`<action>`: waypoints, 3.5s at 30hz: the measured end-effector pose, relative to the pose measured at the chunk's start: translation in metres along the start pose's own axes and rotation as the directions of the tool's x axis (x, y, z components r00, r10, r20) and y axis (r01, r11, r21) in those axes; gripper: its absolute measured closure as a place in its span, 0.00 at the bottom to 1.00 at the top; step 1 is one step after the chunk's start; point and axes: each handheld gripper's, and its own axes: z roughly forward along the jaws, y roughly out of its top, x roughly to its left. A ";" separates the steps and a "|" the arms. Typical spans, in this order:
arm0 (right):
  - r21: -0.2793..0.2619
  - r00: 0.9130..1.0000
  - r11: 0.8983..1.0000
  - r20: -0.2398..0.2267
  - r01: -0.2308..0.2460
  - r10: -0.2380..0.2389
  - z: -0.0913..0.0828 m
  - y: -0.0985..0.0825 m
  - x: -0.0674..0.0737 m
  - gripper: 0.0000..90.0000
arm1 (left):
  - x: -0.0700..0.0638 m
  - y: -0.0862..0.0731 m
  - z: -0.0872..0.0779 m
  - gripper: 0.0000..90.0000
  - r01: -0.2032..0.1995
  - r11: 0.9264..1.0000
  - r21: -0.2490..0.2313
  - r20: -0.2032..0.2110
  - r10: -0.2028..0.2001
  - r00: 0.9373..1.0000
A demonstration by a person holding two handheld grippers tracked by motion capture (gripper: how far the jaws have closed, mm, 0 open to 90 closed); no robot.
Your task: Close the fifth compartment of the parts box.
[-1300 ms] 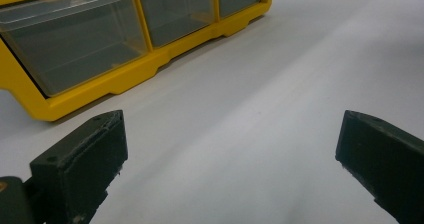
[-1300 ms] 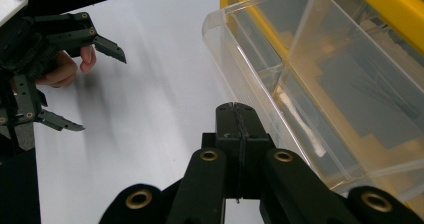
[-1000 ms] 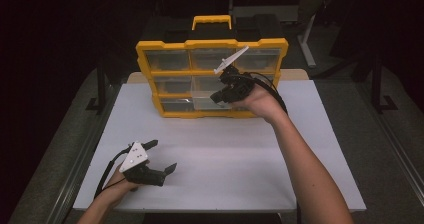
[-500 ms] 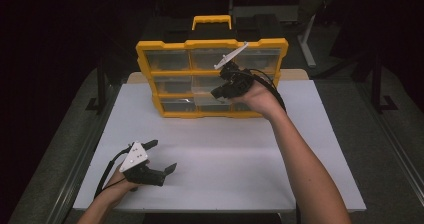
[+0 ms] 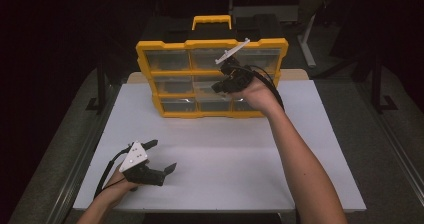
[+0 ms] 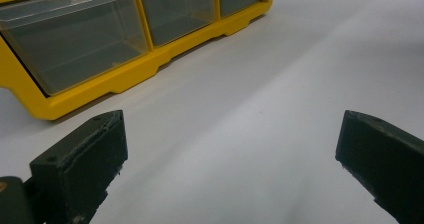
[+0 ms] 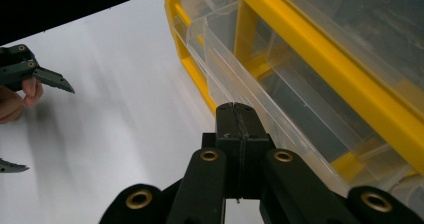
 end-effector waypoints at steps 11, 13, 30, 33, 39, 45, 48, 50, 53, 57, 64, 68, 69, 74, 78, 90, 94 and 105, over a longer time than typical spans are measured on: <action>-0.011 0.999 1.000 0.036 -0.006 0.006 0.005 0.004 -0.003 0.99 | 0.001 0.000 0.000 0.00 -0.005 1.000 0.005 -0.001 0.005 1.000; -0.011 0.999 1.000 0.040 -0.007 0.007 0.006 0.005 -0.003 0.99 | 0.001 0.000 0.000 0.00 -0.006 1.000 0.006 -0.002 0.006 1.000; -0.032 0.995 0.999 0.090 -0.028 0.030 0.010 0.010 -0.006 0.99 | 0.001 0.000 -0.001 0.00 -0.007 1.000 0.006 -0.001 0.007 1.000; -0.036 0.995 0.999 0.097 -0.025 0.028 0.011 0.011 -0.006 0.99 | 0.001 0.000 -0.001 0.00 -0.007 1.000 0.004 -0.001 0.007 1.000; -0.041 0.993 0.999 0.111 -0.034 0.038 0.012 0.011 -0.007 0.99 | 0.002 0.000 -0.001 0.00 -0.011 1.000 0.004 -0.001 0.011 1.000; -0.051 0.994 0.998 0.105 -0.038 0.043 0.012 0.011 -0.005 0.99 | 0.002 0.000 -0.002 0.00 -0.010 1.000 0.006 -0.003 0.010 1.000; -0.053 0.994 0.998 0.095 -0.039 0.044 0.011 0.009 -0.005 0.99 | 0.002 0.000 -0.001 0.00 -0.009 1.000 0.007 -0.002 0.009 1.000; -0.056 0.995 0.997 0.086 -0.044 0.049 0.010 0.008 -0.005 0.98 | 0.001 0.000 -0.001 0.00 -0.007 1.000 0.007 -0.001 0.007 1.000; -0.059 0.996 0.997 0.075 -0.047 0.052 0.007 0.004 -0.004 0.93 | 0.001 0.000 -0.001 0.00 -0.009 1.000 0.005 -0.001 0.009 1.000; -0.075 0.996 0.995 0.056 -0.064 0.068 0.003 -0.001 -0.003 0.86 | 0.001 0.000 -0.001 0.00 -0.007 1.000 0.008 -0.001 0.007 1.000; -0.081 0.997 0.995 0.050 -0.059 0.063 -0.004 -0.014 0.002 0.68 | 0.001 -0.001 0.000 0.00 -0.003 1.000 0.010 -0.002 0.003 1.000; -0.092 0.996 0.994 0.055 -0.066 0.071 -0.007 -0.022 0.004 0.59 | 0.000 -0.002 0.000 0.00 -0.002 1.000 0.012 -0.001 0.002 1.000; -0.095 0.996 0.993 0.052 -0.068 0.073 -0.008 -0.025 0.003 0.56 | 0.000 -0.002 0.000 0.00 -0.002 1.000 0.013 0.000 0.002 1.000; -0.119 0.995 0.990 0.068 -0.071 0.079 -0.012 -0.036 0.003 0.43 | 0.000 -0.002 0.001 0.00 -0.004 1.000 0.012 0.001 0.004 1.000; -0.120 0.994 0.990 0.074 -0.072 0.081 -0.014 -0.044 0.003 0.36 | 0.000 -0.002 0.001 0.00 -0.004 1.000 0.017 0.002 0.004 1.000; -0.154 0.992 0.984 0.076 -0.087 0.099 -0.017 -0.069 0.003 0.14 | 0.000 -0.002 0.001 0.00 -0.006 1.000 0.019 0.004 0.006 1.000; -0.161 0.990 0.983 0.092 -0.093 0.109 -0.017 -0.079 0.004 0.11 | 0.000 -0.002 0.001 0.00 -0.005 1.000 0.018 0.003 0.005 1.000; -0.190 0.992 0.977 0.069 -0.093 0.108 -0.019 -0.104 0.010 0.01 | -0.001 -0.002 0.001 0.00 -0.006 1.000 0.020 0.007 0.006 1.000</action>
